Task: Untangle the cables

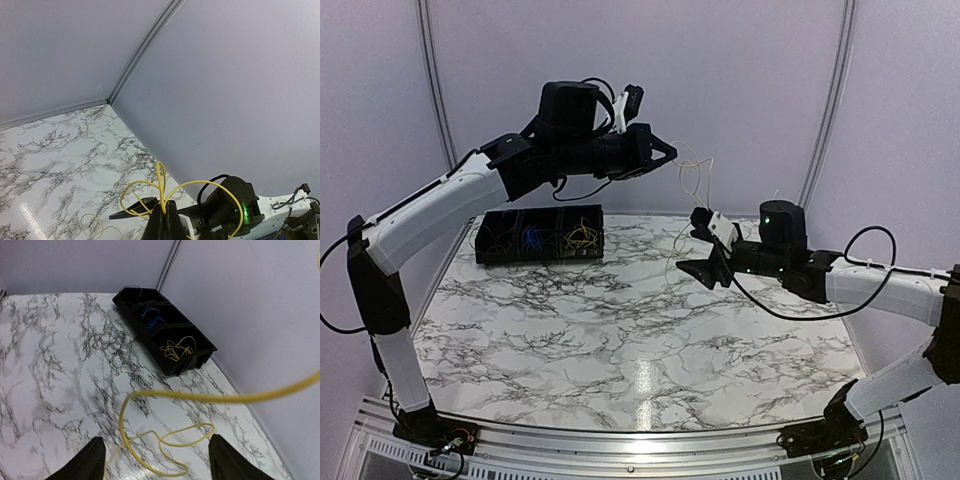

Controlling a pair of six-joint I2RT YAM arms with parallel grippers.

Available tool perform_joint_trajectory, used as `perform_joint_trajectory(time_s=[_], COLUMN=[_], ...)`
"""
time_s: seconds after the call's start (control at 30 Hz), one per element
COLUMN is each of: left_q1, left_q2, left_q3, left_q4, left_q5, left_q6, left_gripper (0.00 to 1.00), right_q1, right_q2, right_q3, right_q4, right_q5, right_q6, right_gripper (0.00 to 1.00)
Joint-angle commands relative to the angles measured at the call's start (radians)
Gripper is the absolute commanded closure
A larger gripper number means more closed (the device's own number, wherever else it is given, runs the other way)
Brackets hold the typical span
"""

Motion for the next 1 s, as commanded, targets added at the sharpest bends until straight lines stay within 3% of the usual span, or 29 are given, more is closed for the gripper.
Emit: perform_joint_trajectory(time_s=[0.0, 0.03, 0.07, 0.13, 0.33, 0.57, 0.77, 0.83, 0.97], left_q1=[0.005, 0.006, 0.006, 0.008, 0.006, 0.008, 0.012, 0.018, 0.032], left_q2=[-0.053, -0.059, -0.065, -0.073, -0.112, -0.197, -0.185, -0.167, -0.137], left_q3=[0.029, 0.029, 0.03, 0.037, 0.109, -0.011, -0.071, -0.073, -0.09], left_q4=[-0.001, -0.001, -0.001, -0.001, 0.007, 0.002, -0.029, -0.059, -0.095], left_q5=[0.019, 0.017, 0.014, -0.004, -0.09, -0.253, -0.316, -0.353, -0.423], left_q6=[-0.012, -0.012, -0.01, -0.006, 0.107, 0.236, 0.249, 0.254, 0.277], left_gripper=[1.0, 1.0, 1.0, 1.0, 1.0, 1.0, 1.0, 1.0, 1.0], right_q1=[0.036, 0.037, 0.035, 0.035, -0.006, -0.13, -0.13, -0.13, -0.13], right_q2=[0.052, 0.059, 0.067, 0.075, 0.061, -0.001, -0.026, -0.031, -0.048], right_q3=[0.023, 0.037, 0.042, 0.037, -0.149, -0.189, -0.068, -0.006, 0.115], right_q4=[0.165, 0.17, 0.168, 0.152, 0.07, -0.016, -0.167, -0.243, -0.398], right_q5=[0.108, 0.119, 0.13, 0.147, 0.144, 0.071, -0.057, -0.091, -0.128], right_q6=[0.034, 0.048, 0.055, 0.057, 0.045, 0.136, 0.106, 0.098, 0.084], right_gripper=[0.47, 0.72, 0.88, 1.0, 1.0, 1.0, 0.48, 0.4, 0.34])
